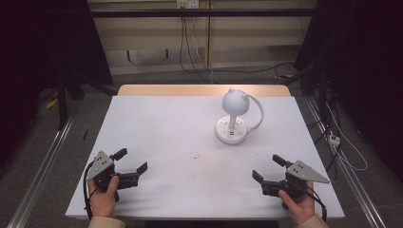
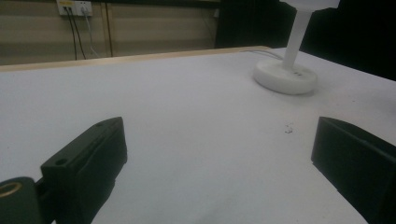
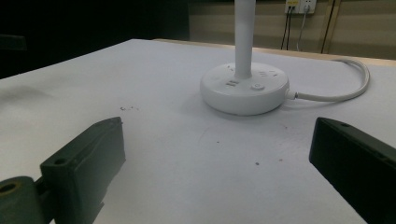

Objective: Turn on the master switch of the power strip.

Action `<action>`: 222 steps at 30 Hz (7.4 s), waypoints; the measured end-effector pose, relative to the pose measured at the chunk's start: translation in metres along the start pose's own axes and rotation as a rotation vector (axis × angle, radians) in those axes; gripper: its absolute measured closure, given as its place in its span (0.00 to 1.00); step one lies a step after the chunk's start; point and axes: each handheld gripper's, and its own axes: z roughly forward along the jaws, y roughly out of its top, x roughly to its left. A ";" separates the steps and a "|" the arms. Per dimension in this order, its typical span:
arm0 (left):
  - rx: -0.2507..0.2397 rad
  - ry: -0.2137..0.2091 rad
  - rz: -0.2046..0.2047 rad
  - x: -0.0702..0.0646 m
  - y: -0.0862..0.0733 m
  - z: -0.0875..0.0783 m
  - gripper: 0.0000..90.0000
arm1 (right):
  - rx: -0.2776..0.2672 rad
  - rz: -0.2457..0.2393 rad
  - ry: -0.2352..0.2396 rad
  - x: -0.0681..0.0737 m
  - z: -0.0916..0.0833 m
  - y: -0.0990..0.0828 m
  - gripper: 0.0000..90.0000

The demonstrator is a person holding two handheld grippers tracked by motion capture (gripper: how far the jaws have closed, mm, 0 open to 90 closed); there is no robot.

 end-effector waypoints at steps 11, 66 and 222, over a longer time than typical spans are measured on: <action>-0.001 -0.010 0.005 -0.001 0.001 0.001 0.04 | 0.011 -0.013 -0.011 -0.003 0.005 0.002 0.04; -0.014 -0.027 0.001 -0.002 0.001 0.001 0.03 | 0.042 -0.052 -0.098 -0.018 0.059 0.030 0.06; -0.025 -0.045 -0.010 -0.004 0.002 0.006 0.03 | 0.191 -0.028 -0.057 -0.051 0.132 0.049 1.00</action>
